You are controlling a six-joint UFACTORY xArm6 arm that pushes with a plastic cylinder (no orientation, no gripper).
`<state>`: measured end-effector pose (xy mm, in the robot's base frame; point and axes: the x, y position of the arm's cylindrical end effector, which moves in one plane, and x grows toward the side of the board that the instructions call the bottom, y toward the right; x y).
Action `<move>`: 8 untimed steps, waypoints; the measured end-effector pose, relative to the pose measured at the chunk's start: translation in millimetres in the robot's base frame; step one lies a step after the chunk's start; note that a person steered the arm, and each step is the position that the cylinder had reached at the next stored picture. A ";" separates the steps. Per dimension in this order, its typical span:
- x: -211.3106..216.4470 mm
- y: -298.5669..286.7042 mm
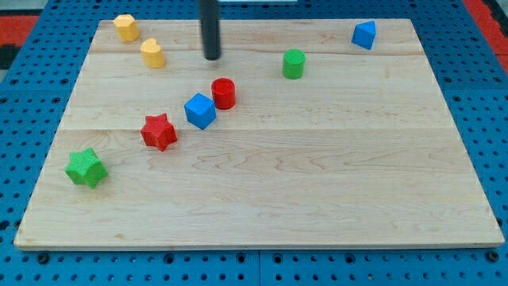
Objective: Place the yellow heart at the top right of the red circle
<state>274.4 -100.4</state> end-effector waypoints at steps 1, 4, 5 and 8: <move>-42.5 -6.8; -24.3 -91.1; -7.2 -103.1; 21.5 83.4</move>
